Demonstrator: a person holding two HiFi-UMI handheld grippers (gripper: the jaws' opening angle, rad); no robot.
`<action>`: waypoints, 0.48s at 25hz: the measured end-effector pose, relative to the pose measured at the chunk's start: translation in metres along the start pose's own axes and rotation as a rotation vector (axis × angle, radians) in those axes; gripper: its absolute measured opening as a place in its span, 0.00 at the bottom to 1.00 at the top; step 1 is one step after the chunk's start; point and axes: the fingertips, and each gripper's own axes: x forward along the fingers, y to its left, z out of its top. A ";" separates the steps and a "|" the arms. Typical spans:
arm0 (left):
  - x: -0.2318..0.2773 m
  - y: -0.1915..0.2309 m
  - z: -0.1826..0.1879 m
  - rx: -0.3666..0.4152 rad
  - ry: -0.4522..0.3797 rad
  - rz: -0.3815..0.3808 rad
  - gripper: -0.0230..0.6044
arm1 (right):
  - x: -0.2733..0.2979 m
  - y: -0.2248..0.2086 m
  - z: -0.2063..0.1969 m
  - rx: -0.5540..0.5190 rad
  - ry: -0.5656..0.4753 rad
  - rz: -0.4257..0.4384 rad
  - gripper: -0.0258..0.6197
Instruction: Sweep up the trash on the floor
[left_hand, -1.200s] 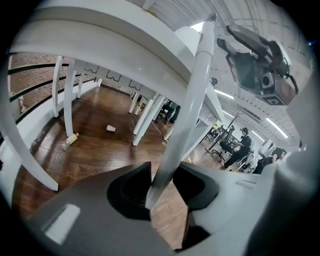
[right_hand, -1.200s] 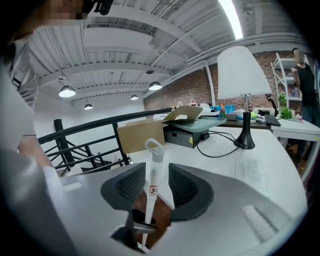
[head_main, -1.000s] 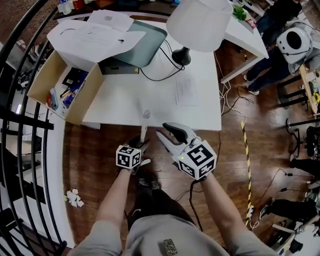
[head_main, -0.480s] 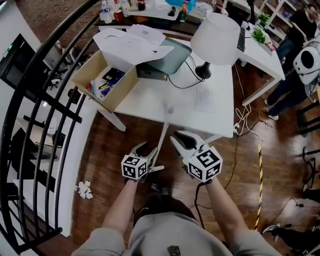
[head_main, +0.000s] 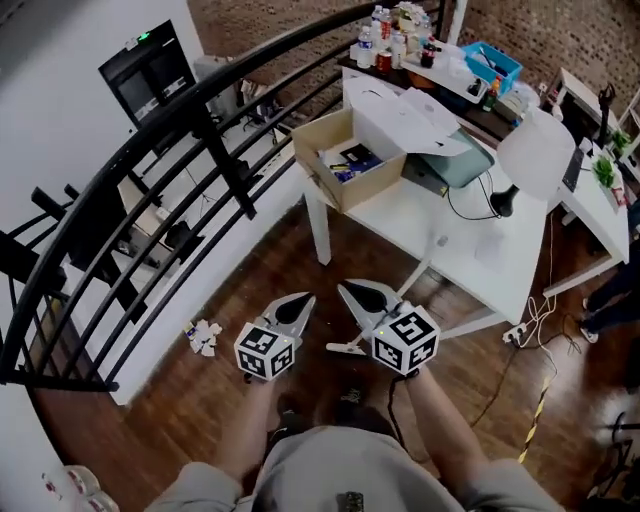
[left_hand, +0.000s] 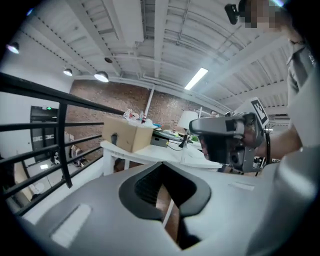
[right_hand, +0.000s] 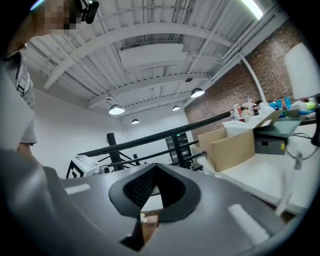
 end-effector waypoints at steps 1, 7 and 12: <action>-0.024 0.009 0.009 0.008 -0.022 0.030 0.04 | 0.015 0.022 0.003 -0.005 -0.007 0.047 0.04; -0.177 0.050 0.039 0.010 -0.168 0.170 0.04 | 0.082 0.160 0.007 -0.071 -0.034 0.212 0.04; -0.306 0.077 0.039 0.001 -0.227 0.281 0.04 | 0.122 0.277 -0.004 -0.132 -0.018 0.299 0.04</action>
